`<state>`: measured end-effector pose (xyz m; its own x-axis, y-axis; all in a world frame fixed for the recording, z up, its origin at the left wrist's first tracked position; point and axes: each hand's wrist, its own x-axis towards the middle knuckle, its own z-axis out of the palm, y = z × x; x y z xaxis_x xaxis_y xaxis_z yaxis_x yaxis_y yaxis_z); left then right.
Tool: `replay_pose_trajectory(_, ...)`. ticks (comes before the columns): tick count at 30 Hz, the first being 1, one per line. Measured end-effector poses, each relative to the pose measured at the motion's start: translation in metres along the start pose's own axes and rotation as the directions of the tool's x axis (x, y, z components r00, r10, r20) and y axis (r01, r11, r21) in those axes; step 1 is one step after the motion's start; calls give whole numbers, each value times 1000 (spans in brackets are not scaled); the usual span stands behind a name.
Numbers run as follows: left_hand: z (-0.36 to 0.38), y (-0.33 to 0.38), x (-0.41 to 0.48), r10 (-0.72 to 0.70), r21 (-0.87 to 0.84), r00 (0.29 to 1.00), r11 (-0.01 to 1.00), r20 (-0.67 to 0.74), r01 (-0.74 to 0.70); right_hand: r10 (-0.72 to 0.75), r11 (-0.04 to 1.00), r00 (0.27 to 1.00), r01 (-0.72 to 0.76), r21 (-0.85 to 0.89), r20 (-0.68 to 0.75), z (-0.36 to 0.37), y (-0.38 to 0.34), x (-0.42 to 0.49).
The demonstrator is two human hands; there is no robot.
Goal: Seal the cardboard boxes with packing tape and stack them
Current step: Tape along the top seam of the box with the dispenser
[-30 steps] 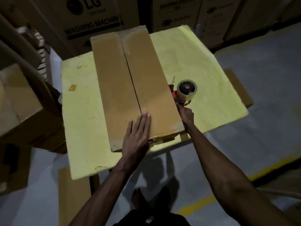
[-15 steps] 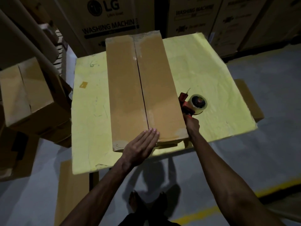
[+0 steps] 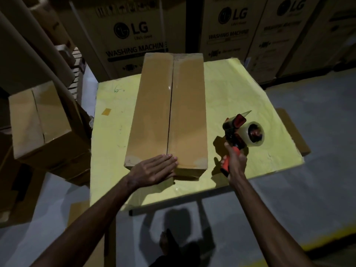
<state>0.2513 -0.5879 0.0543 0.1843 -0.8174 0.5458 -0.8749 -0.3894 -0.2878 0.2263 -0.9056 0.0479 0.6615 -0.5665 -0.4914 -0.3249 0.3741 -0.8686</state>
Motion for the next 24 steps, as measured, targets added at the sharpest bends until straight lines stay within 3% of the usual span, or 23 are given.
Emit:
replay_pose_trajectory(2,-4,-31,-11,27,-18,997,999,78,-26,-46,999,999,46,-4,10,18,-2,-16)
replay_pose_trajectory(5,-13,-75,-22,-17,-36,951,999,310,30,-120,991,992,122,-58,40,44,-7,-33)
replay_pose_trajectory(8,-26,-108,-19,-151,-44,845,978,513,202,-200,970,974,212,-118,105,63,-14,-39)
replay_pose_trajectory(11,-33,-125,-11,-294,-33,694,908,657,417,-243,953,960,263,-149,142,82,-24,-42)
replay_pose_trajectory(15,-25,-135,6,-332,-102,624,826,708,555,-272,940,951,296,-173,148,111,-32,-46)
replay_pose_trajectory(24,54,-166,86,-434,-73,627,783,647,618,-333,899,939,344,-272,86,140,-16,-49)
